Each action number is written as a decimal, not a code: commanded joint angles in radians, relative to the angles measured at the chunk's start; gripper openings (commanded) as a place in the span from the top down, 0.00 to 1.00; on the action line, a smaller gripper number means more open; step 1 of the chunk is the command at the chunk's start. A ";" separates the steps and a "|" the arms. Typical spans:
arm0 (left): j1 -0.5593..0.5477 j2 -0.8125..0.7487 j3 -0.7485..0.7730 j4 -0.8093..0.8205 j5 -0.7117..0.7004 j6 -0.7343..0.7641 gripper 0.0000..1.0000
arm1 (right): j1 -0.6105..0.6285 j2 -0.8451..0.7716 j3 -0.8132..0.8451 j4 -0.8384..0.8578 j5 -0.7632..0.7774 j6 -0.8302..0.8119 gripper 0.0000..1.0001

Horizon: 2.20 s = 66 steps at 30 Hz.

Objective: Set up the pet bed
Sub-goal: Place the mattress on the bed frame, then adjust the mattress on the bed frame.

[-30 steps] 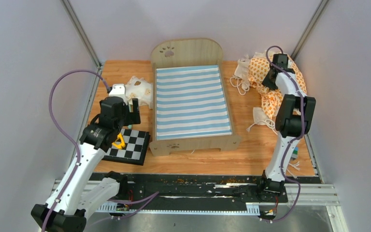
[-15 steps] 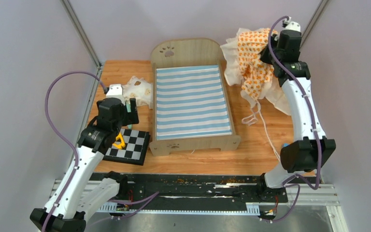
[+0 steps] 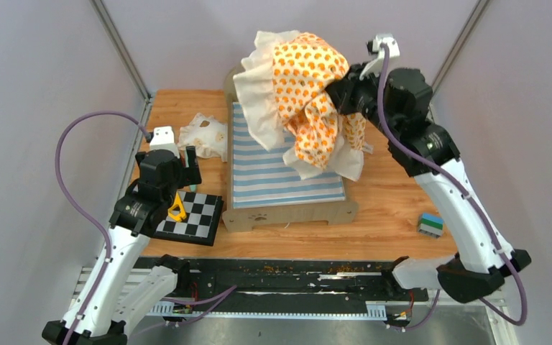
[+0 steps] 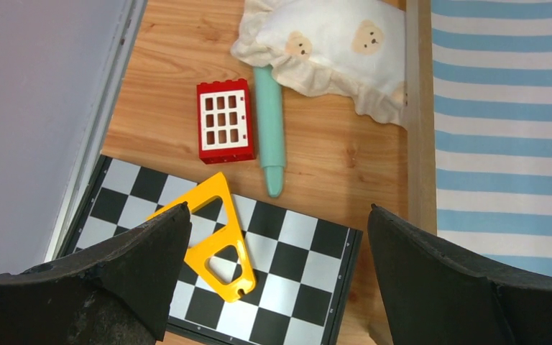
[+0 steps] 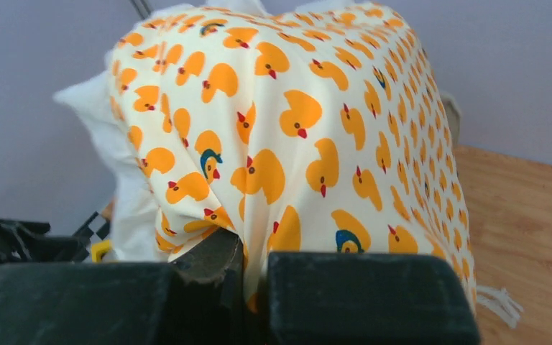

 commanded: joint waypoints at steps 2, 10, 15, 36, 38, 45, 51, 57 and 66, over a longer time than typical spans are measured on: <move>0.004 -0.013 -0.004 0.020 -0.036 -0.007 0.00 | 0.052 -0.166 -0.387 0.026 -0.040 0.053 0.97; 0.004 -0.001 0.000 0.021 -0.026 -0.008 0.00 | 0.106 -0.308 -0.611 -0.077 0.020 0.040 0.20; 0.004 0.028 0.038 0.033 0.014 0.000 0.00 | 0.106 -0.351 -0.551 -0.170 0.163 0.012 0.12; -0.333 0.683 0.693 0.083 0.235 0.051 0.00 | -0.231 -0.290 -0.572 -0.157 0.105 0.114 0.00; -0.333 0.741 0.712 0.114 0.277 0.054 0.00 | -0.322 -0.251 -0.594 -0.099 -0.038 0.145 0.00; -0.332 0.971 0.941 0.134 0.317 0.127 0.00 | -0.429 -0.046 -0.573 0.023 -0.263 0.246 0.00; -0.333 1.302 1.384 0.034 0.403 0.161 0.00 | -0.458 -0.027 -0.658 0.100 -0.275 0.344 0.00; -0.333 1.451 1.456 0.024 0.501 0.126 0.00 | -0.474 0.039 -0.710 0.148 -0.343 0.383 0.00; -0.345 1.513 1.349 0.055 0.588 0.092 0.00 | -0.483 0.107 -0.755 0.210 -0.427 0.406 0.04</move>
